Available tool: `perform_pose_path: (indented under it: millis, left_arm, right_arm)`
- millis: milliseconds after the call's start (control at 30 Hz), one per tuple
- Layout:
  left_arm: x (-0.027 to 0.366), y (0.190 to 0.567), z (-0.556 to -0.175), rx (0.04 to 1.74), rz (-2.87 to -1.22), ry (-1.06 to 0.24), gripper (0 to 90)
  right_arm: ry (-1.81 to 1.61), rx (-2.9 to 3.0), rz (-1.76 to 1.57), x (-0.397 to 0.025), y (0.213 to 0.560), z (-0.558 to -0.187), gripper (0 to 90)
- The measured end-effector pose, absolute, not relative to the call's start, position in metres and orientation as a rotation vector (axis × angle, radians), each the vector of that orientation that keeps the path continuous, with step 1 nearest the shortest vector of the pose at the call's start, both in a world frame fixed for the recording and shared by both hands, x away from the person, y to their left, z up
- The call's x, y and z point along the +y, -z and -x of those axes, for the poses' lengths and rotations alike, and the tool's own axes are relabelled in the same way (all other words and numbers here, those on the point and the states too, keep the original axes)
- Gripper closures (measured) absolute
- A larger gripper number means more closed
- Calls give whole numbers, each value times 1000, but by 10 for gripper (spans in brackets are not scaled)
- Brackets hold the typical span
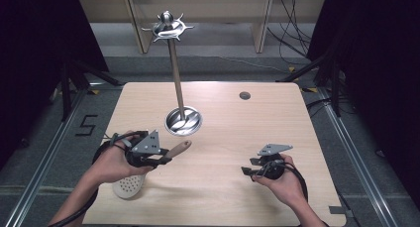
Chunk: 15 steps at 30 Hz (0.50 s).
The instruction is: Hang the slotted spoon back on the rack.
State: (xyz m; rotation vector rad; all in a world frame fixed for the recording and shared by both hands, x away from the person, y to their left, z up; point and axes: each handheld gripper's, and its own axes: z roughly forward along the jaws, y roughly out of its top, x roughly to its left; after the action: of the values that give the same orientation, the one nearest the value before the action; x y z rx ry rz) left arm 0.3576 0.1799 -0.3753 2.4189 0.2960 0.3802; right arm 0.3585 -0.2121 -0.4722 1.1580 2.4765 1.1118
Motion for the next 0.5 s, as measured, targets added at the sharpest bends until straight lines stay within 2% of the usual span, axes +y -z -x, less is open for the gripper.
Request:
perform_pose_path:
  millis: [500]
  left_arm:
    - [202,365,-359,364,-2334,-412,717]
  right_arm:
    - [-1110,2481,-1155,-212,473,-359,492]
